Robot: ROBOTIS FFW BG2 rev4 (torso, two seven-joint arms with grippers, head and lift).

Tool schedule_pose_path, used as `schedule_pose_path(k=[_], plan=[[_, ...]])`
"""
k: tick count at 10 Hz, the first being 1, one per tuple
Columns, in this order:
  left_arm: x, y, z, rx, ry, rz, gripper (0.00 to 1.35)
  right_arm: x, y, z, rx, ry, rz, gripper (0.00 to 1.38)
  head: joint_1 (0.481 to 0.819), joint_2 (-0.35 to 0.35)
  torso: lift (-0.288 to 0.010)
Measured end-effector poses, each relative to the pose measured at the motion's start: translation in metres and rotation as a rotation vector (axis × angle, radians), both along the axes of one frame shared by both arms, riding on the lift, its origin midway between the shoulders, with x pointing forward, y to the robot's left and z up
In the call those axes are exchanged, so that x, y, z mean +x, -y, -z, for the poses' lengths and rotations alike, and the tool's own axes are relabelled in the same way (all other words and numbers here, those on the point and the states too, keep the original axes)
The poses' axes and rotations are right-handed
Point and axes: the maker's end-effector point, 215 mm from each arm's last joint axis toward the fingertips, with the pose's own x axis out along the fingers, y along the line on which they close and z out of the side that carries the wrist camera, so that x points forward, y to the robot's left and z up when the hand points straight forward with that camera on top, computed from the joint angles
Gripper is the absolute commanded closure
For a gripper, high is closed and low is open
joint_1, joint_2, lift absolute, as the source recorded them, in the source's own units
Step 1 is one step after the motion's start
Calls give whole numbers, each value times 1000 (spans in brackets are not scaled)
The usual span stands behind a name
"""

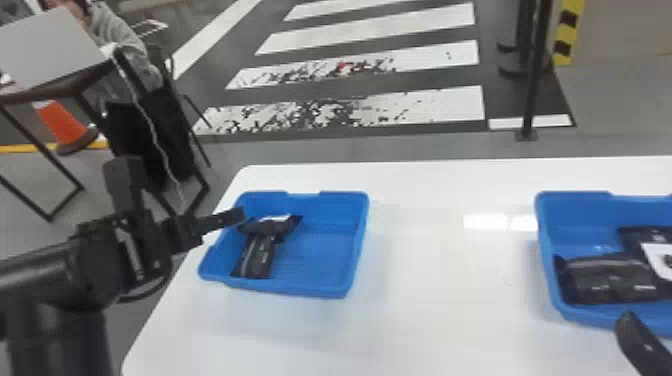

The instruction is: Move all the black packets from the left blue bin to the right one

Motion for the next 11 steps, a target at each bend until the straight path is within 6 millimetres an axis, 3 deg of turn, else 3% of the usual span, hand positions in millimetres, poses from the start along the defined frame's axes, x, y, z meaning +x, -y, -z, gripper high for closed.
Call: schedule_pose_path(k=[4, 9, 11], plan=[[46, 6, 44, -74, -109, 8, 225, -2, -5, 8, 22, -26, -12, 125, 695, 350, -154], [78, 9, 69, -81, -223, 17, 225, -3, -7, 14, 40, -42, -20, 136, 695, 341, -154], [78, 11, 85, -83, -282, 7, 225, -3, -8, 15, 45, -44, -22, 139, 695, 336, -154]])
